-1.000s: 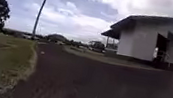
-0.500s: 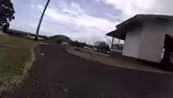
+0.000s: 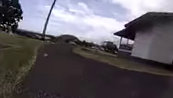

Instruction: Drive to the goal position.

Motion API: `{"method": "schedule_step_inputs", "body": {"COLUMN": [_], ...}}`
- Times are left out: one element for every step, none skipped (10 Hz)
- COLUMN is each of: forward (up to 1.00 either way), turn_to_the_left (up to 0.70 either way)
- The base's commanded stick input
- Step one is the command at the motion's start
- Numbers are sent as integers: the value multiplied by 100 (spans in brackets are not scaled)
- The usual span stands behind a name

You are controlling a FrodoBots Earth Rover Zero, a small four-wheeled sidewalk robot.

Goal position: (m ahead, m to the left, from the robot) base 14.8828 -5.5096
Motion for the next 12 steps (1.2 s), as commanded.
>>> {"method": "schedule_step_inputs", "body": {"forward": [70,70,70,70,70,70,70,70,70,70,70,70], "turn_to_the_left": [35,29,12,2,1,1,4,19,36,36,36,34]}}
